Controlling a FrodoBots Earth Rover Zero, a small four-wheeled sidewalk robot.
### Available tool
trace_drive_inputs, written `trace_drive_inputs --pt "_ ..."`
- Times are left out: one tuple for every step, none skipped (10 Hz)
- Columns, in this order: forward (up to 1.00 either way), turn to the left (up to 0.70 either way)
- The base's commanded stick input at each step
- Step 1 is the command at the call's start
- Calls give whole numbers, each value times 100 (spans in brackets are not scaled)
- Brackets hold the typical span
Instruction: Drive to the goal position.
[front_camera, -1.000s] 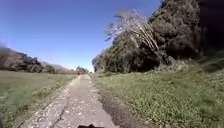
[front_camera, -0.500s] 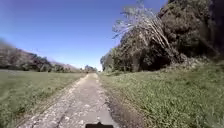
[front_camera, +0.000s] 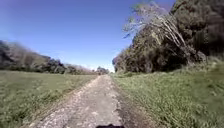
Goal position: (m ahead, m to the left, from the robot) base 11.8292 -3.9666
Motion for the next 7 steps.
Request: trace_drive_inputs --pt "50 27" --pt "50 27" --pt "50 13" --pt "50 0" --pt "50 0" --pt "50 0" --pt "50 0"
